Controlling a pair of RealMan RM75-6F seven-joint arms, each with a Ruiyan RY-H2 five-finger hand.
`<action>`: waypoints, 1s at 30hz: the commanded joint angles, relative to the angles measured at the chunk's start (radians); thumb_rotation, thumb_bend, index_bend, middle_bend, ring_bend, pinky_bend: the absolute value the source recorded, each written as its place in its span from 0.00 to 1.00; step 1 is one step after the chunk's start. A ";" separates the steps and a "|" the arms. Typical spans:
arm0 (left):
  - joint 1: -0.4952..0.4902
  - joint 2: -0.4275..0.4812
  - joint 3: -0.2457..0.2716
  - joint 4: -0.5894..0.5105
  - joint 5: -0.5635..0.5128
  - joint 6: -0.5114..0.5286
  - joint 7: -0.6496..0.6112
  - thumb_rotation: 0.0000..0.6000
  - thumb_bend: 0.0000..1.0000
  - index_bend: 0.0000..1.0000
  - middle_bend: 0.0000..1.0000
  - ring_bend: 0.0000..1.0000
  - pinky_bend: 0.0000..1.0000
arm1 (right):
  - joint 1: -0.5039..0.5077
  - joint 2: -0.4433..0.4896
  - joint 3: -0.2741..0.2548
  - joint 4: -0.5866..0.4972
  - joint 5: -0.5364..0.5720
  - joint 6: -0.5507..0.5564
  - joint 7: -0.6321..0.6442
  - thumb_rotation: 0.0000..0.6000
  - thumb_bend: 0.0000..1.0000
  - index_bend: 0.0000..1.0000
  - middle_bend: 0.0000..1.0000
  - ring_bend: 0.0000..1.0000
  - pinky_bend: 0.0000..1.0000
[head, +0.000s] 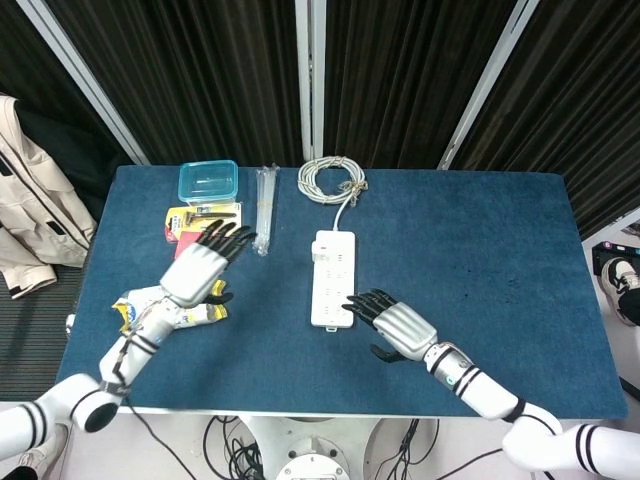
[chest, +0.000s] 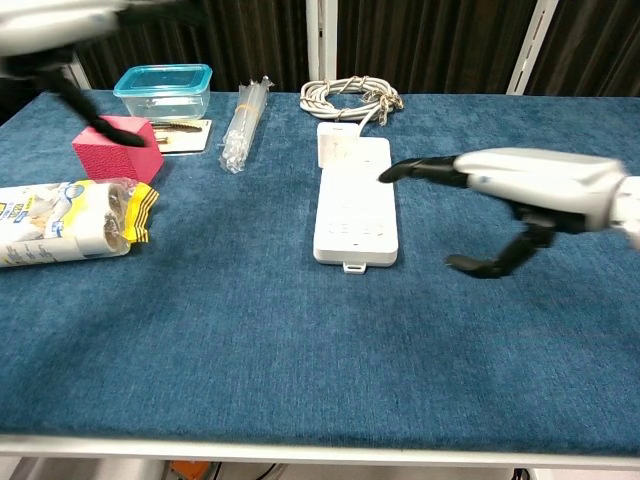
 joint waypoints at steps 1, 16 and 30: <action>-0.197 -0.145 -0.064 0.191 -0.049 -0.184 -0.114 1.00 0.13 0.11 0.10 0.02 0.09 | 0.049 -0.053 0.020 0.046 0.054 -0.049 -0.026 1.00 0.35 0.00 0.04 0.00 0.00; -0.509 -0.414 -0.012 0.638 0.007 -0.368 -0.314 1.00 0.18 0.21 0.18 0.08 0.18 | 0.109 -0.151 0.002 0.136 0.158 -0.068 -0.080 1.00 0.36 0.00 0.07 0.00 0.00; -0.598 -0.508 0.092 0.869 0.080 -0.344 -0.412 1.00 0.32 0.38 0.35 0.28 0.40 | 0.124 -0.167 -0.023 0.158 0.183 -0.058 -0.071 1.00 0.36 0.00 0.07 0.00 0.00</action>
